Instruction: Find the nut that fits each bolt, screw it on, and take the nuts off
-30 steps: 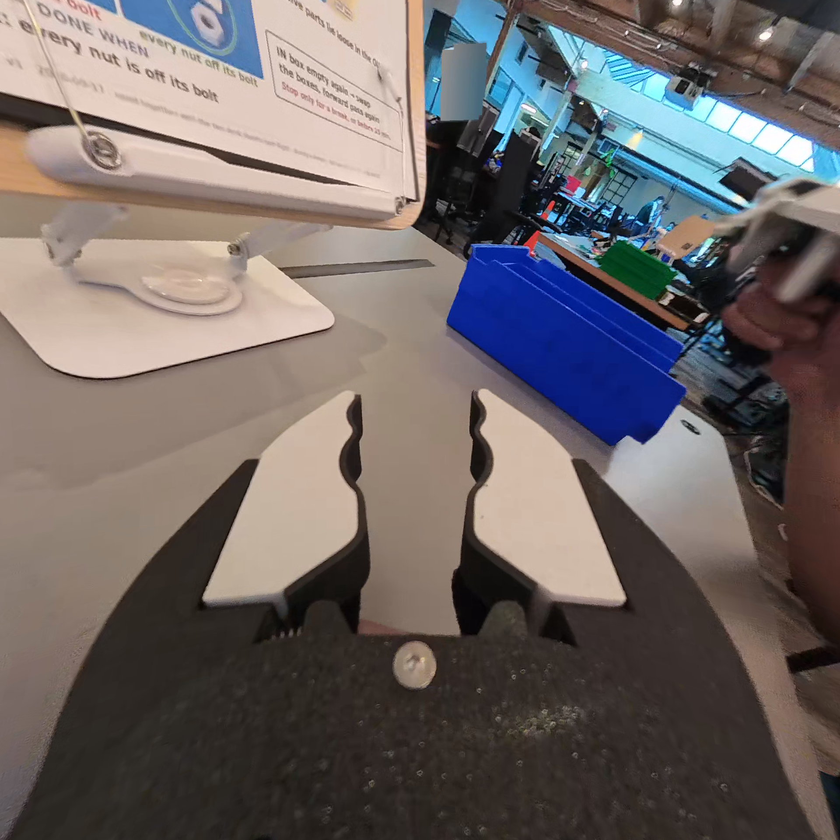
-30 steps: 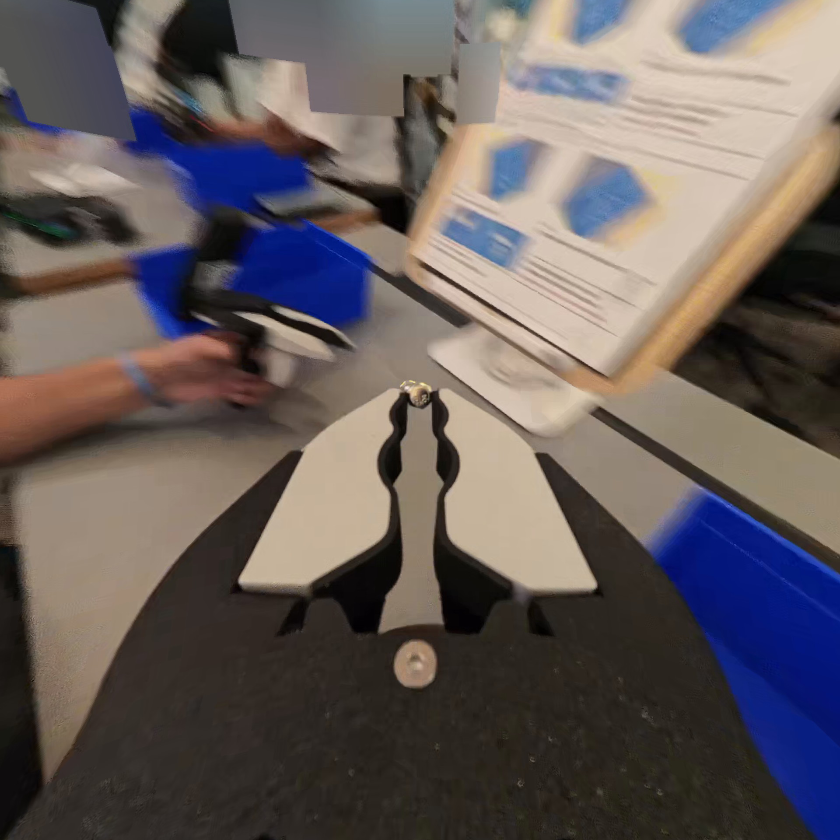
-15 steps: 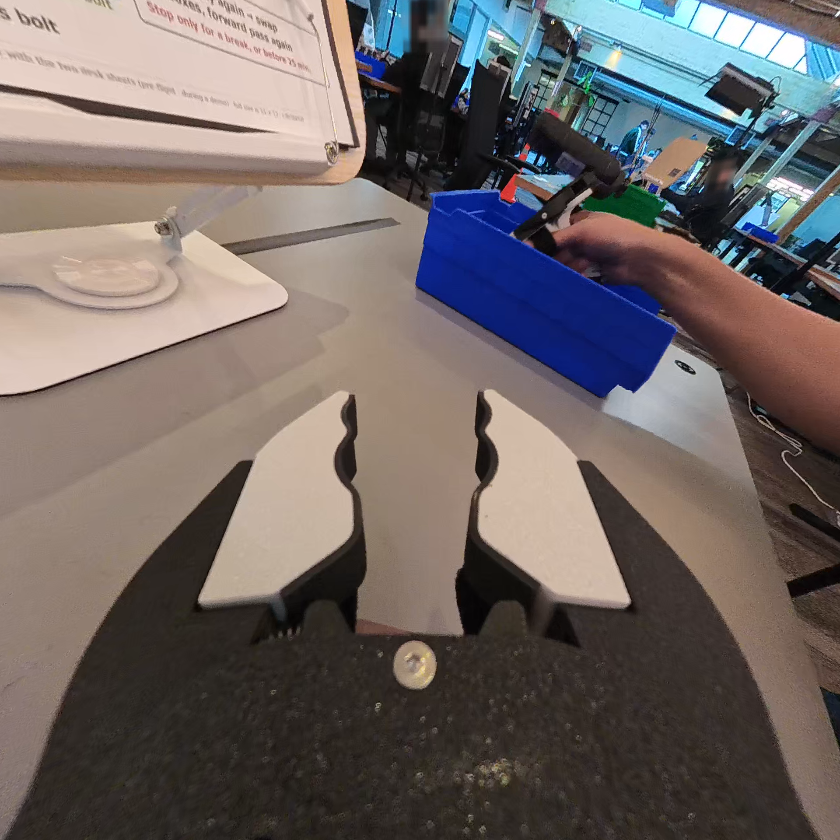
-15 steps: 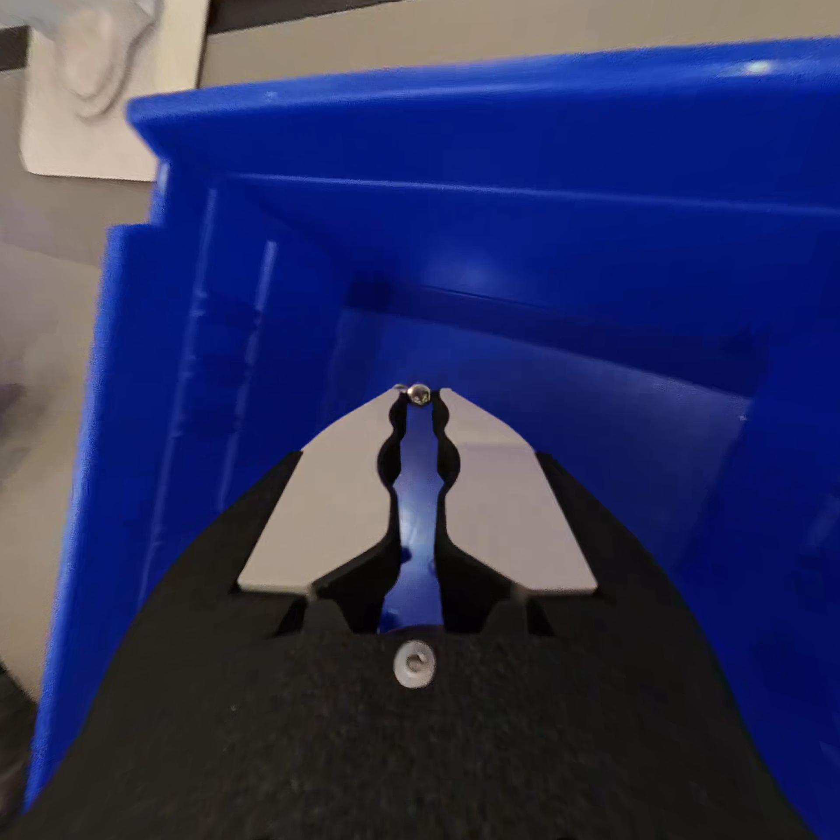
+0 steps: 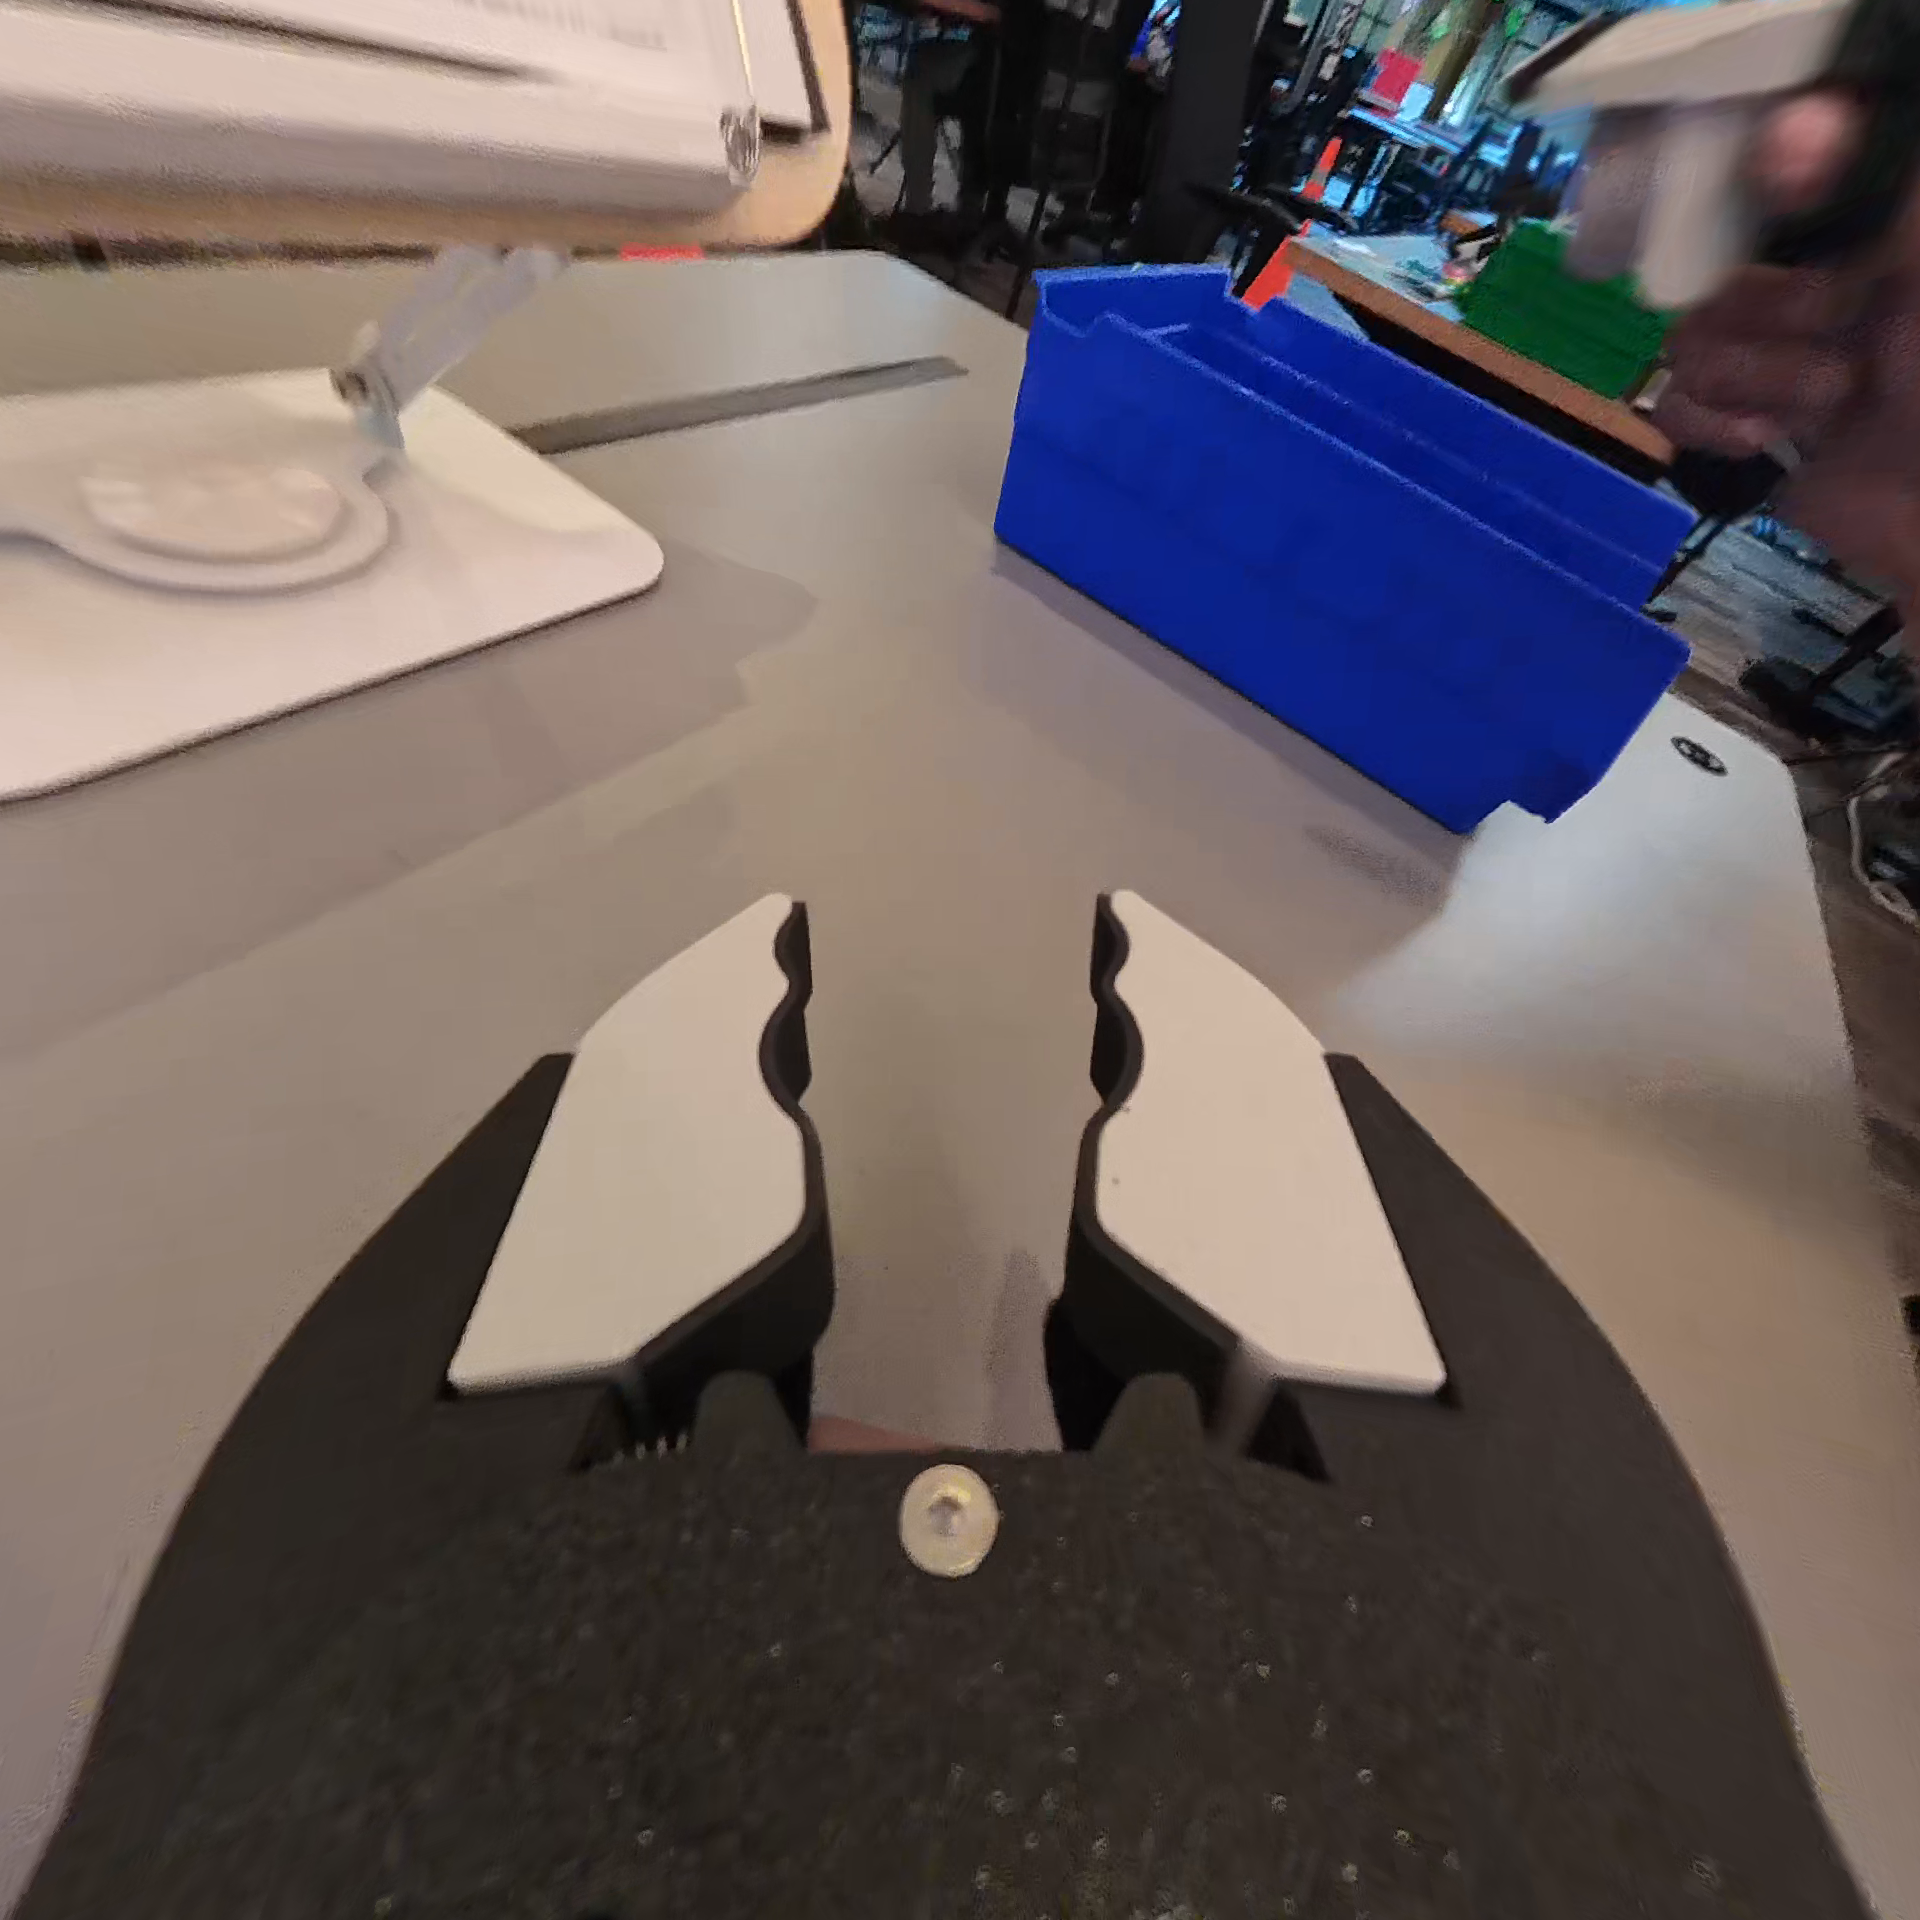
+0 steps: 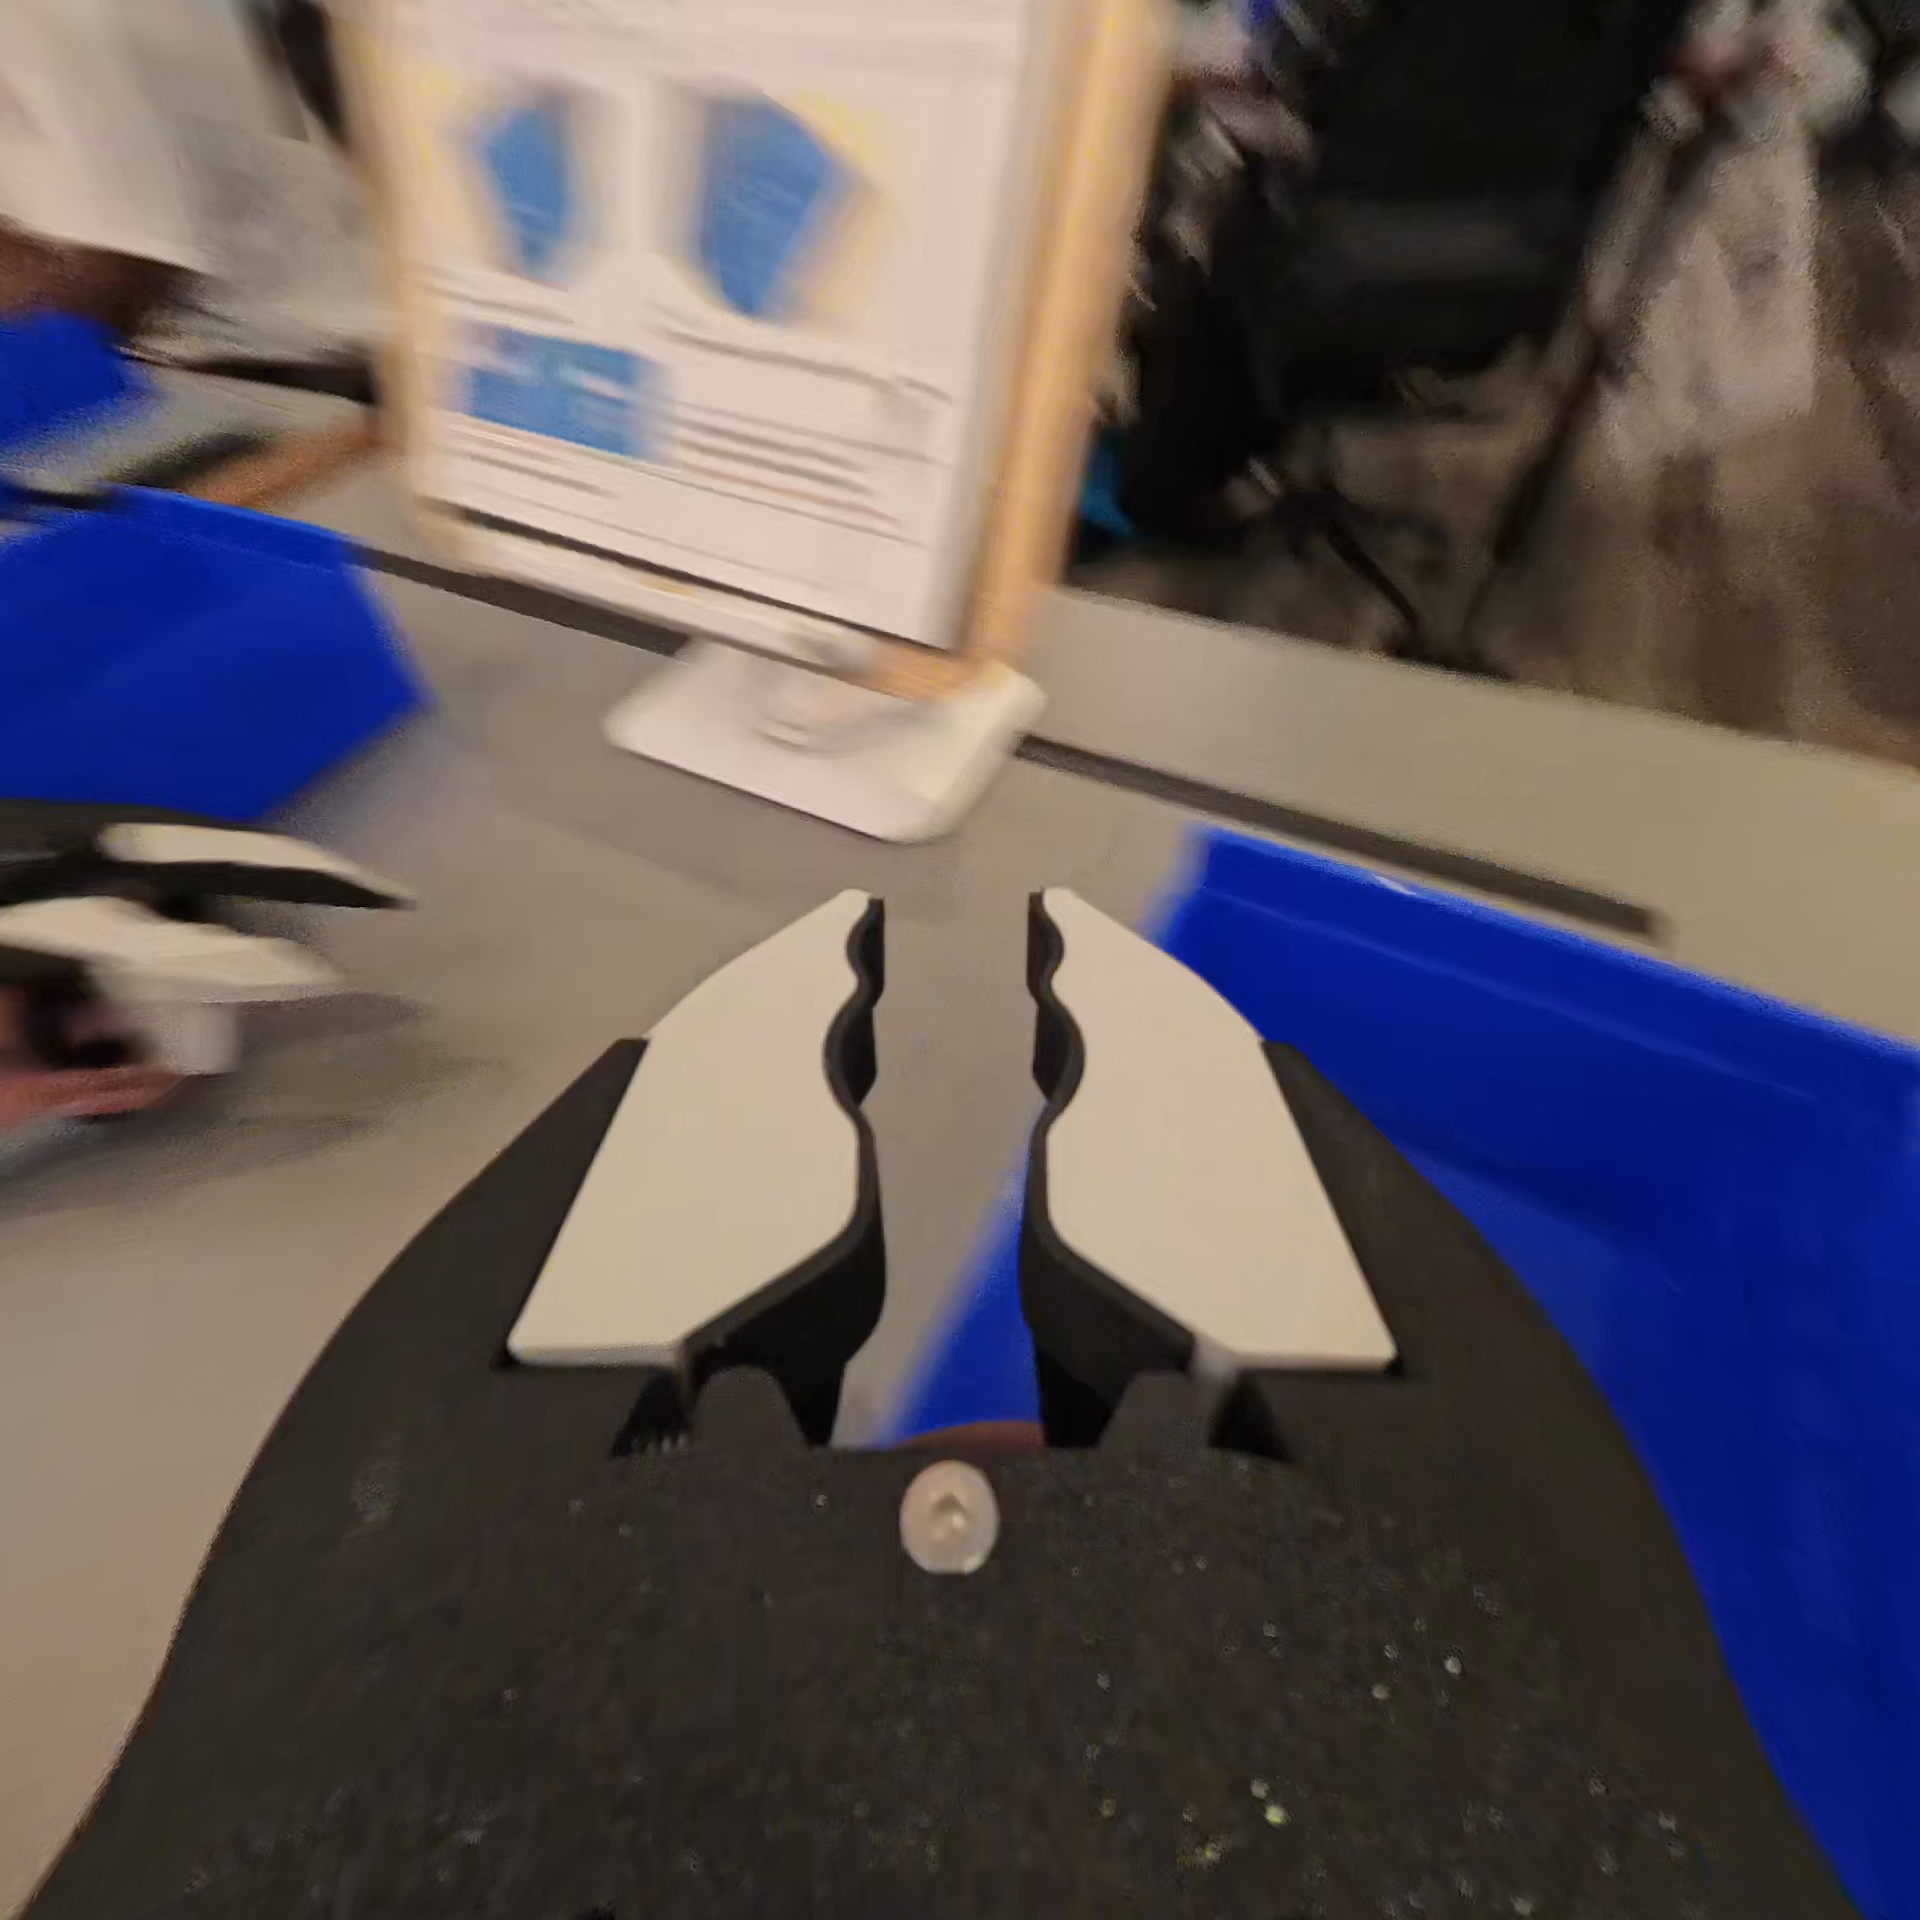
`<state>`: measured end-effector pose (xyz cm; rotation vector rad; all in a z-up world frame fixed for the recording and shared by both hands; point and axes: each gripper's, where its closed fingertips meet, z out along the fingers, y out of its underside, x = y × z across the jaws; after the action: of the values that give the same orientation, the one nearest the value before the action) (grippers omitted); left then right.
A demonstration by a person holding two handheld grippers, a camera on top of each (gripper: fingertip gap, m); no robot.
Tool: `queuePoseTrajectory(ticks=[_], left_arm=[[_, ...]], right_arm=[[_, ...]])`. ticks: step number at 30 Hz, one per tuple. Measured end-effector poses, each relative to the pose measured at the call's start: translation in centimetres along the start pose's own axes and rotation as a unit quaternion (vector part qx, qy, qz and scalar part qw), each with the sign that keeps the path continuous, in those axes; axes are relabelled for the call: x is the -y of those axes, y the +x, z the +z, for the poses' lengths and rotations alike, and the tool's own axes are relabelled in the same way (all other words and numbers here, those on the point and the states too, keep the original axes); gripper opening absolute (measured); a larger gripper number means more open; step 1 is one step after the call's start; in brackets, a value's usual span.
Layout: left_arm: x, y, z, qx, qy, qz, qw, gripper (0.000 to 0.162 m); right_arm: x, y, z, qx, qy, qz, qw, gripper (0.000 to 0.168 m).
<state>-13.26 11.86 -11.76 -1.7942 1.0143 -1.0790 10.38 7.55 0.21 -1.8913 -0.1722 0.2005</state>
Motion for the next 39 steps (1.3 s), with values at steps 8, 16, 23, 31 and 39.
queuePoseTrajectory(ticks=[8, 16, 23, 31, 39], left_arm=[[-3.5, 8.9, -1.3, -0.142, -0.169, -0.124, 0.967, 0.069], [-3.1, 9.9, -6.5, -0.111, -0.108, -0.044, 0.987, 0.064], [-3.0, 10.6, -11.1, -0.138, -0.061, 0.025, 0.988, 0.061], [3.0, -2.4, -25.5, 0.047, -0.167, 0.184, 0.968, 0.058], [-5.7, -13.3, -21.6, 0.032, -0.363, 0.23, 0.902, 0.043]], right_arm=[[-9.8, -20.1, 6.0, 0.177, -0.022, -0.107, 0.978, 0.033], [-10.8, -19.8, 6.9, 0.167, 0.037, -0.09, 0.981, 0.034], [-10.9, -20.6, 7.5, 0.199, 0.026, -0.068, 0.977, 0.029], [-11.1, -20.6, 7.6, 0.218, 0.012, -0.048, 0.975, 0.03], [-11.3, -21.1, 7.3, 0.227, 0.012, -0.055, 0.972, 0.03]])
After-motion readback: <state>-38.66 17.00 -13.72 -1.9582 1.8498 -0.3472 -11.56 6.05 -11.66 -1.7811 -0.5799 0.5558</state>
